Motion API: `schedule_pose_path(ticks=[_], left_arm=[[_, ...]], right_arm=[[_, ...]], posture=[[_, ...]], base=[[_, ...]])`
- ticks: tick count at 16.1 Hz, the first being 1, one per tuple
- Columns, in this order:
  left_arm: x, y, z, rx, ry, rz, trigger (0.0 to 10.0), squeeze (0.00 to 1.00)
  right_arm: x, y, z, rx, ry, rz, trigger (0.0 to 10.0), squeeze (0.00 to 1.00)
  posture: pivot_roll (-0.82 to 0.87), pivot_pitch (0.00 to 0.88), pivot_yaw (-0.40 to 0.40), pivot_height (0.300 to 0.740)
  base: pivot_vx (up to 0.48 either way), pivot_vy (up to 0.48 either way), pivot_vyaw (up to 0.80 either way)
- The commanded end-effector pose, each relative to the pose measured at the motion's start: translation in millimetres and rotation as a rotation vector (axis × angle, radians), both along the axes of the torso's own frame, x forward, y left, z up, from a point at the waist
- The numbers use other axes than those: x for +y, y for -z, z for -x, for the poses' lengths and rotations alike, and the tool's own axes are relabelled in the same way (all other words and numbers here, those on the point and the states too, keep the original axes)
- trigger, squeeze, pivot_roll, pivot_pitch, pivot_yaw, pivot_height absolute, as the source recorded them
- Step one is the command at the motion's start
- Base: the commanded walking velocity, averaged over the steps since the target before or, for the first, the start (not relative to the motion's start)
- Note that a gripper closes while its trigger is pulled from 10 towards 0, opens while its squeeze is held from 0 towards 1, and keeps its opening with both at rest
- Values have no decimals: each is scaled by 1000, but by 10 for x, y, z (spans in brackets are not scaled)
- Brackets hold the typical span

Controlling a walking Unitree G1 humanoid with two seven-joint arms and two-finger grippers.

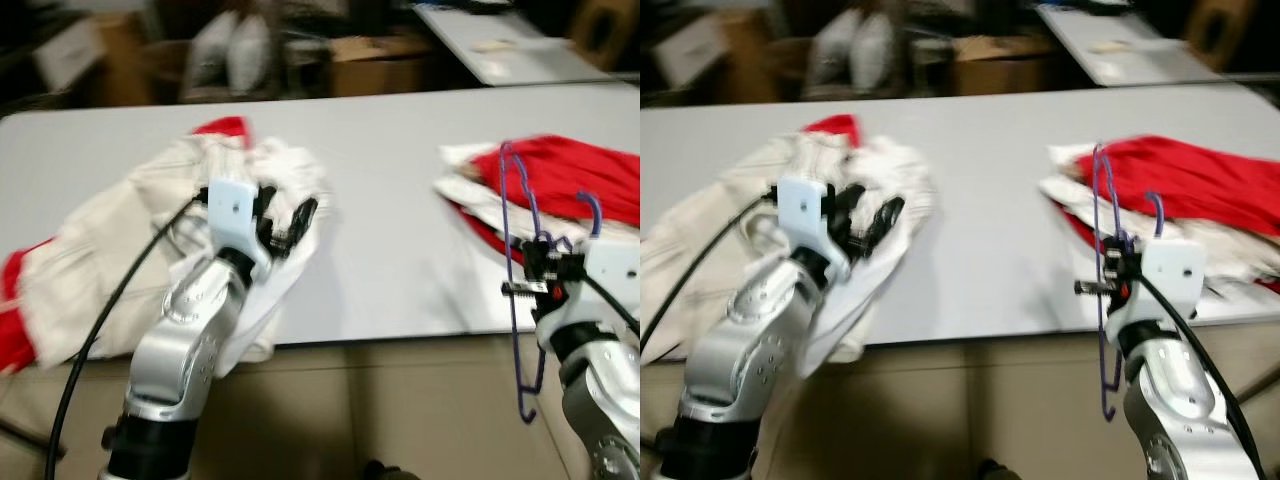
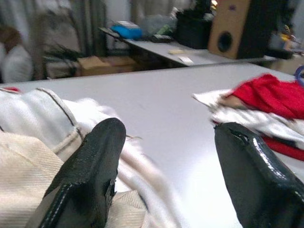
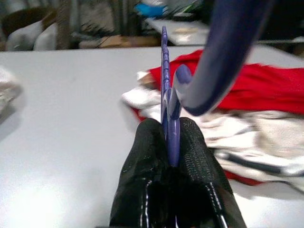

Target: Hang hanger

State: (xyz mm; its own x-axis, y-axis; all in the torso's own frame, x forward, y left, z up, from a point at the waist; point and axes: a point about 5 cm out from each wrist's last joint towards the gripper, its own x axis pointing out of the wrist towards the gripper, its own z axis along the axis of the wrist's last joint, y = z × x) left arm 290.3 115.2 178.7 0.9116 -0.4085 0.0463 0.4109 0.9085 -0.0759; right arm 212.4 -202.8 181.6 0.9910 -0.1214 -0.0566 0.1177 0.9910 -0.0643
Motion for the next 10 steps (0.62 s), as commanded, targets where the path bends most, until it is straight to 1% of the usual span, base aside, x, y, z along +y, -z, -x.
schedule_pose_path(ticks=[1,2,3,4,5,7,8,9,10], left_arm=[[18,112,43,49,8,-14,10000,773],[13,144,64,67,6,-18,10000,831],[6,148,73,72,10,-14,10000,847],[-12,145,86,66,16,-10,10000,839],[-10,162,83,67,4,-2,10000,835],[-8,200,72,71,-5,-11,10000,831],[-14,223,60,78,-7,-15,10000,839],[-28,221,53,76,-3,-16,10000,847],[-54,208,45,59,13,-37,10000,831]], right_arm=[[45,-5,-15,-33,-18,53,10000,0],[51,30,-17,-18,-13,96,10000,0],[53,42,-13,-11,-13,107,10000,0],[63,81,0,12,-18,53,10000,0],[75,102,9,20,-14,-21,10000,0],[75,121,9,34,-18,-49,10000,0],[80,157,14,50,-21,-81,10000,0],[74,193,26,71,-12,-87,10000,0],[55,201,42,52,9,-75,10000,0]], posture=[[-70,32,64,740],[-70,33,56,740],[-70,33,56,740],[-73,48,46,740],[-76,48,45,740],[-88,53,51,740],[-93,52,55,740],[-95,54,58,740],[-95,52,70,740]], base=[[0,0,-788],[0,-326,-800],[0,-379,-800],[0,-435,-781],[0,-442,0],[0,-442,0],[0,-420,0],[0,-341,0],[0,0,0]])
